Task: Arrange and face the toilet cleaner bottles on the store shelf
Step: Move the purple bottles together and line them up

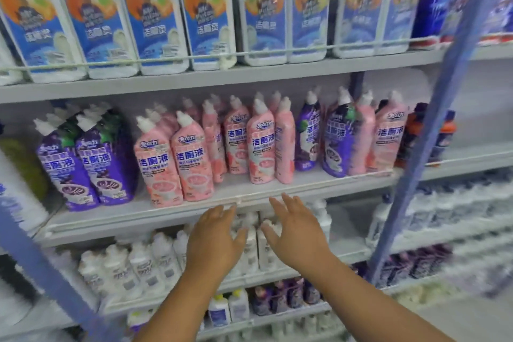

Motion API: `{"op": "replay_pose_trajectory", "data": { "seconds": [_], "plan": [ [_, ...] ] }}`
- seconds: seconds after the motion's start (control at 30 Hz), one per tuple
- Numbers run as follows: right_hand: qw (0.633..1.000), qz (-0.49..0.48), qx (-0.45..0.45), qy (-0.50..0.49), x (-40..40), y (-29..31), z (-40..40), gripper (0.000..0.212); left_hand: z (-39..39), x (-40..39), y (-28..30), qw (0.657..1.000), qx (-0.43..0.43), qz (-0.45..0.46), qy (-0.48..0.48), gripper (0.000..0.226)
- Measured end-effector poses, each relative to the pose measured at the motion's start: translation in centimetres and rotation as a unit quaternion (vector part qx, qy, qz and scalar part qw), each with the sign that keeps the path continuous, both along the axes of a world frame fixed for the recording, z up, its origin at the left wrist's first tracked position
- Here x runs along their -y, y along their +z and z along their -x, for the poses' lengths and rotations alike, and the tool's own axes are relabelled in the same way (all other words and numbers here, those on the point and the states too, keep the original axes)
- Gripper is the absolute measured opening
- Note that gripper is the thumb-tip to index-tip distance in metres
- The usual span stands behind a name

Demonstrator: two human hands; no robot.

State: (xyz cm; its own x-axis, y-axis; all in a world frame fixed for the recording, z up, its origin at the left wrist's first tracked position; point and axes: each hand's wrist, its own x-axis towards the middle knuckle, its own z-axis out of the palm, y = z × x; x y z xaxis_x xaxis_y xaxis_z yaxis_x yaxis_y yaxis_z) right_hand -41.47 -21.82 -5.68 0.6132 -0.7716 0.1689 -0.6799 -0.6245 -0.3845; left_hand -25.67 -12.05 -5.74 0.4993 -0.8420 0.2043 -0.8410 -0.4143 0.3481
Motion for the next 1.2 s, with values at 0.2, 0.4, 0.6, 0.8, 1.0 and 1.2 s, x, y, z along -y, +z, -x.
{"op": "replay_pose_trajectory", "data": {
  "seconds": [0.2, 0.4, 0.6, 0.8, 1.0, 1.2],
  "plan": [
    [0.998, -0.015, 0.022, -0.065, 6.1, 0.8, 6.2, 0.072, 5.8, 7.4, 0.9, 0.998, -0.017, 0.022, -0.057, 0.063],
    [0.993, -0.016, 0.054, -0.102, 13.5, 0.6, 7.7, 0.077, 7.6, 16.2, 0.3, 0.99, -0.073, 0.072, -0.101, 0.058],
    [0.978, -0.057, 0.145, -0.14, 20.3, 0.5, 7.3, 0.082, 8.8, 25.5, -0.5, 0.978, -0.149, 0.115, -0.089, 0.071],
    [0.947, -0.039, 0.26, -0.183, 23.4, 0.7, 5.5, 0.073, 9.7, 30.9, -0.5, 0.945, -0.262, 0.194, 0.032, 0.089],
    [0.923, -0.029, 0.325, -0.205, 23.5, -0.7, 4.0, 0.06, 8.2, 34.8, -2.1, 0.897, -0.372, 0.207, 0.122, 0.092],
    [0.883, -0.136, 0.402, -0.199, 24.4, -1.5, 2.5, 0.054, 9.0, 34.6, -0.8, 0.893, -0.381, 0.207, 0.122, 0.041]
  ]
}}
